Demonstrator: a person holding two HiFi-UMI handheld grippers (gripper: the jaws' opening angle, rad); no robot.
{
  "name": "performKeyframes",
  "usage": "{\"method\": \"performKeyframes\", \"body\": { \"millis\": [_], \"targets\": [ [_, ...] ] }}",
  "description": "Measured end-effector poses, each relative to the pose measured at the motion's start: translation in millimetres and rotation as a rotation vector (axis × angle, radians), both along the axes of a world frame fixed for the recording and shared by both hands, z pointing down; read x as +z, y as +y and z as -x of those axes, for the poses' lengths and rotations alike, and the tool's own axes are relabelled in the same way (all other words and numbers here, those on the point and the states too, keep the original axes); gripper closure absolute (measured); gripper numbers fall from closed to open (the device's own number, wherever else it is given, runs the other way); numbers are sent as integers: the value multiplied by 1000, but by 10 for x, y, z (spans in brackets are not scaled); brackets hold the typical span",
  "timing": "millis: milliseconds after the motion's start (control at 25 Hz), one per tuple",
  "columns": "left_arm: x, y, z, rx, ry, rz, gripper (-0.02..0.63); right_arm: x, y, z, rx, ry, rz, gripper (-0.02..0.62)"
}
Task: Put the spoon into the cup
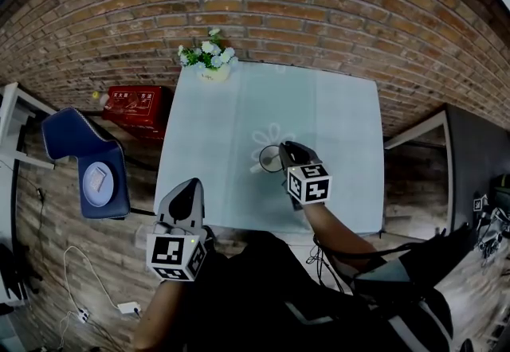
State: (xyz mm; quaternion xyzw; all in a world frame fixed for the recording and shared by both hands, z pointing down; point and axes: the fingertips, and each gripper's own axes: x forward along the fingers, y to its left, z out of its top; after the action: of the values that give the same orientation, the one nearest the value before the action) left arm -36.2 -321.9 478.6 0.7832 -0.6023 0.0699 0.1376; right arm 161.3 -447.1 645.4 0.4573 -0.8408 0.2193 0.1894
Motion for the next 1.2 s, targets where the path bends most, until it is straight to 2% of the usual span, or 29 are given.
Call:
{"method": "performKeyframes", "body": {
  "millis": [80,200,480,720,800,880,1200],
  "targets": [
    [-21,-17,8,11,2,-3,597,-9,-13,9,-3,11,-1,483],
    [-50,-42,25,31,6,-10,597,-62,-28,6,9,27,-11,453],
    [-79,-104,83,91,29,-23,597,-307,-23,-47,72,39,-49,445],
    [-129,-165,119,157,46,-6,597,-634,-18,-79,142,-7,-94,445],
    [-219,-217,103,184,38,-34,597,-865,-31,-120,178,-50,-127,453],
    [-323,-288,93,211,37,-69,597,-1117,-31,-149,210,-92,-161,492],
    [-693,-424,90,309,55,-168,597,-1904,128,-58,250,-122,-279,535]
  ]
}}
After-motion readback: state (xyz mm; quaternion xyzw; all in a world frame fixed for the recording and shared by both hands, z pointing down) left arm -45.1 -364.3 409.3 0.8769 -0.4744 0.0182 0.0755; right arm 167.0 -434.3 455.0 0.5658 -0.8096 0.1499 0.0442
